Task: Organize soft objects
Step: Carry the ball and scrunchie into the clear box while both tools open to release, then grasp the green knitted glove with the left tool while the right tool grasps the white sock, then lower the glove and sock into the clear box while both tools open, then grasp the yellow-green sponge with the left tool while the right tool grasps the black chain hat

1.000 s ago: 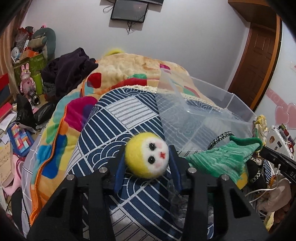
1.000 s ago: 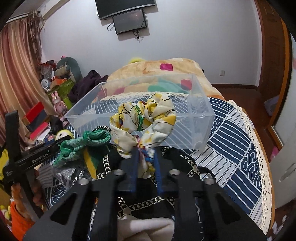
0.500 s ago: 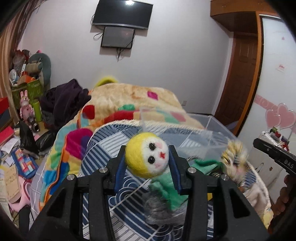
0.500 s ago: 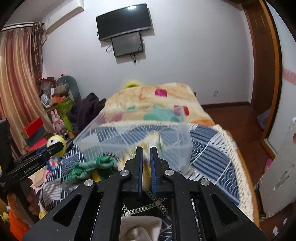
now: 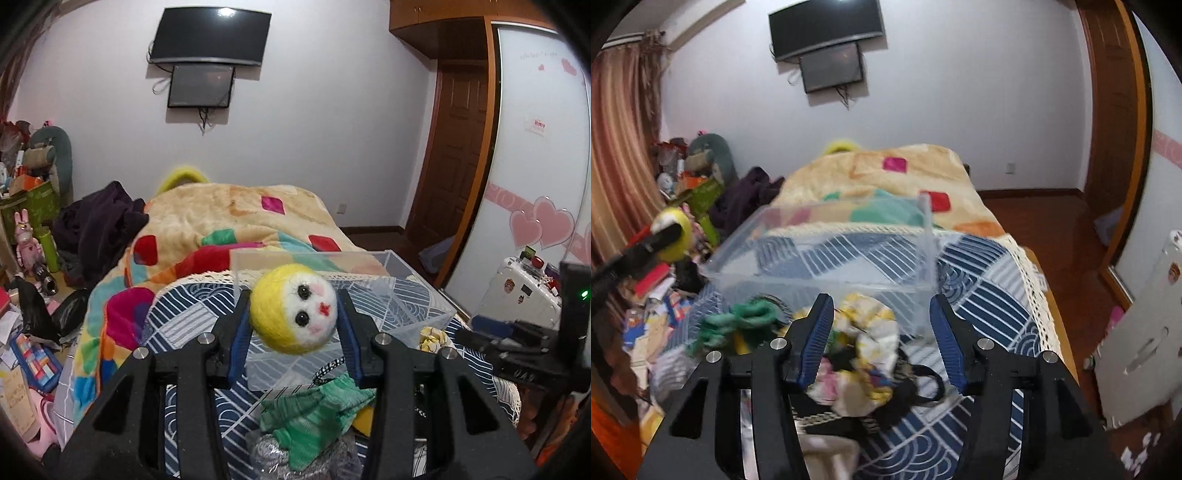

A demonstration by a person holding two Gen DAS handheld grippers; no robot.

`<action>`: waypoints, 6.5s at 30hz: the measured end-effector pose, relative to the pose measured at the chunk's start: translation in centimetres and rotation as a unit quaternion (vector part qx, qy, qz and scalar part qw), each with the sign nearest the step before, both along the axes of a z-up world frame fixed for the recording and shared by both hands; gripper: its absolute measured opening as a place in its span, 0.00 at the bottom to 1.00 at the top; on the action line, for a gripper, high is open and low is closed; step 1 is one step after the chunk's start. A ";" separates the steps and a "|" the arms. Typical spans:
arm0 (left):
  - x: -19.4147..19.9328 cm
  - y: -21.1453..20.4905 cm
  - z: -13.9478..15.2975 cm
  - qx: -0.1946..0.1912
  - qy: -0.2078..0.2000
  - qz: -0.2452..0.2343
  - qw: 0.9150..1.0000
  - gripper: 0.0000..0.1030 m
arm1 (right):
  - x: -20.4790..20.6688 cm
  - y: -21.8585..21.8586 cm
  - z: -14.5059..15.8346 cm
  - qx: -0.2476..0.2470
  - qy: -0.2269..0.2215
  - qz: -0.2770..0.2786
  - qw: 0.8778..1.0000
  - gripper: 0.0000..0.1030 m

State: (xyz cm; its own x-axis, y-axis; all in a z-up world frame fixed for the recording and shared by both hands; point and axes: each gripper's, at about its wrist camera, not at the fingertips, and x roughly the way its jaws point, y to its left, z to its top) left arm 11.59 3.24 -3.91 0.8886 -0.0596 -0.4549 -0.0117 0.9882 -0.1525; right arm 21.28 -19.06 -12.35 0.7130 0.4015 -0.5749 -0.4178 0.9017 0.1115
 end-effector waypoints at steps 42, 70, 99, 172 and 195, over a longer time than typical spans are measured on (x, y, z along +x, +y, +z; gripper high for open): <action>10.6 -2.6 -5.4 0.073 0.154 -0.045 0.984 0.45 | 7.6 4.4 0.7 -0.063 0.044 0.031 0.997 0.07; -2.9 -3.5 0.3 0.106 0.029 -0.034 0.993 0.98 | -3.0 0.4 6.9 0.005 -0.098 0.013 0.995 0.99; -2.1 -2.5 -8.0 0.014 0.121 -0.044 0.992 0.29 | -6.4 0.3 -3.9 0.020 0.079 0.074 0.994 0.36; 5.7 -3.3 -3.9 0.003 0.099 -0.069 0.993 0.58 | 3.8 4.0 1.1 -0.021 0.028 0.033 0.999 0.50; -1.2 -3.6 -5.3 0.015 0.092 -0.058 0.994 0.96 | -2.0 2.7 0.1 -0.008 -0.018 0.025 0.999 0.94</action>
